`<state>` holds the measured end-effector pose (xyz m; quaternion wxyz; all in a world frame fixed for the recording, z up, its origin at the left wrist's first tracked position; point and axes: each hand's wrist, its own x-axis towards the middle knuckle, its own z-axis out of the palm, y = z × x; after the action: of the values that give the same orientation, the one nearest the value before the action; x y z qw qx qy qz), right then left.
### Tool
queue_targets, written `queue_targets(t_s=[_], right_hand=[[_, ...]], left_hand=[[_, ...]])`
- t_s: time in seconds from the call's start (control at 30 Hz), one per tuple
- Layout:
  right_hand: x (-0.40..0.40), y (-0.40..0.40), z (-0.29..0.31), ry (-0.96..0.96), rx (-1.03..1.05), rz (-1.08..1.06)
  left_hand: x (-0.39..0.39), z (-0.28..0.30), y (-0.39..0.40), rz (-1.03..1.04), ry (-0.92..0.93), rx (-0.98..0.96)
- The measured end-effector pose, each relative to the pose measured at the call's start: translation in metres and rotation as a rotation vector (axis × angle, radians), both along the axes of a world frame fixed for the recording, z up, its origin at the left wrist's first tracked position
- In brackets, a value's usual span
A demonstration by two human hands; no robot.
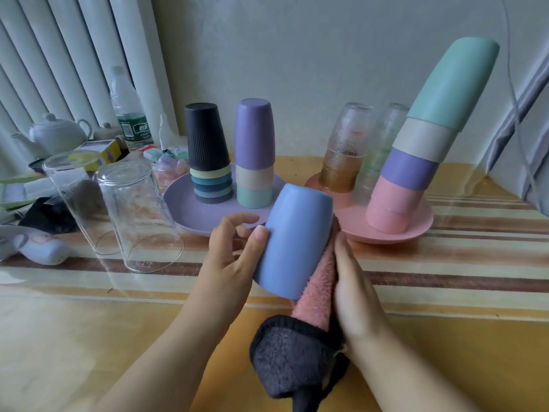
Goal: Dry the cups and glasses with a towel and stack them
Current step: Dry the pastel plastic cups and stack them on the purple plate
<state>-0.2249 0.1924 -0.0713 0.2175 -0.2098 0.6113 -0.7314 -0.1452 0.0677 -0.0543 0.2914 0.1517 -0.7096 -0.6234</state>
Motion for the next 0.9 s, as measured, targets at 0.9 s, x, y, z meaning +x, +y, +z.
queue_targets(t_s=[0.9], right_hand=[[0.006, 0.001, -0.001, -0.040, 0.055, 0.038]], left_hand=[[0.012, 0.006, 0.004, -0.401, -0.091, 0.382]])
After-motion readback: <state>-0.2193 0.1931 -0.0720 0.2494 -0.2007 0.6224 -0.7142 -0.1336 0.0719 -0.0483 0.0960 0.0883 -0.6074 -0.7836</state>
